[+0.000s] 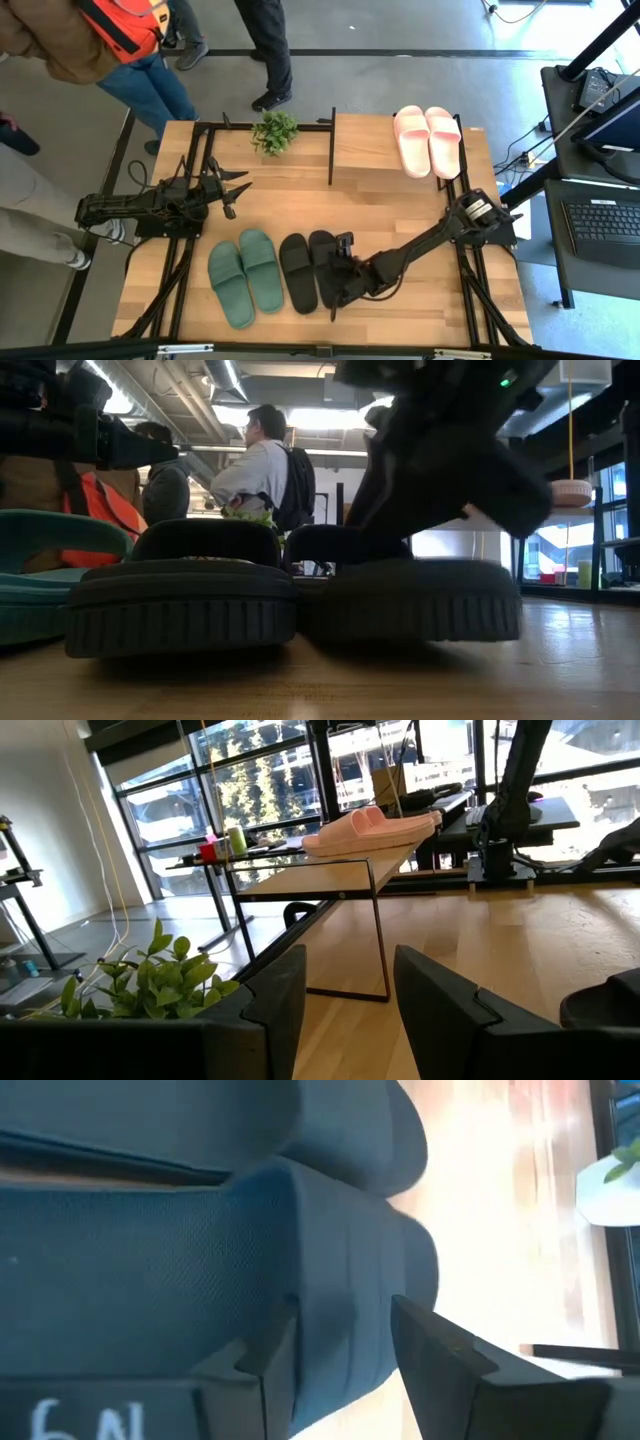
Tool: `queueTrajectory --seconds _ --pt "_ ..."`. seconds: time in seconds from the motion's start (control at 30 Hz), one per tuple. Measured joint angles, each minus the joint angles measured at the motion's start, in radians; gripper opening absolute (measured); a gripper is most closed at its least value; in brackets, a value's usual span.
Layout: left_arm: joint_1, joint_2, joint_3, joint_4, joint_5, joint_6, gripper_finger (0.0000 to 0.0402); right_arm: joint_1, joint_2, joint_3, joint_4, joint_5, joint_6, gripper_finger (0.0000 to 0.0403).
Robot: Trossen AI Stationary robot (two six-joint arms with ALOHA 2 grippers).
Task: Pick and place slides into the shelf
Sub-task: Put the right black slide under the shelf
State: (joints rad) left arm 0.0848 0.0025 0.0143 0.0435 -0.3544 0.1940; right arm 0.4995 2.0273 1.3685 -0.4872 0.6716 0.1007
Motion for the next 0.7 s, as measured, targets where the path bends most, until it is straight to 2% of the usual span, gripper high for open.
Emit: queueTrajectory --seconds 0.27,0.7 --pt "0.0 0.0 0.0 0.0 0.0 0.0 0.0145 -0.049 0.01 0.0 -0.001 -0.031 0.022 0.0156" --pt "0.0 0.0 0.0 0.0 0.0 0.0 0.0145 -0.038 0.01 0.0 0.044 -0.055 0.026 0.0156"
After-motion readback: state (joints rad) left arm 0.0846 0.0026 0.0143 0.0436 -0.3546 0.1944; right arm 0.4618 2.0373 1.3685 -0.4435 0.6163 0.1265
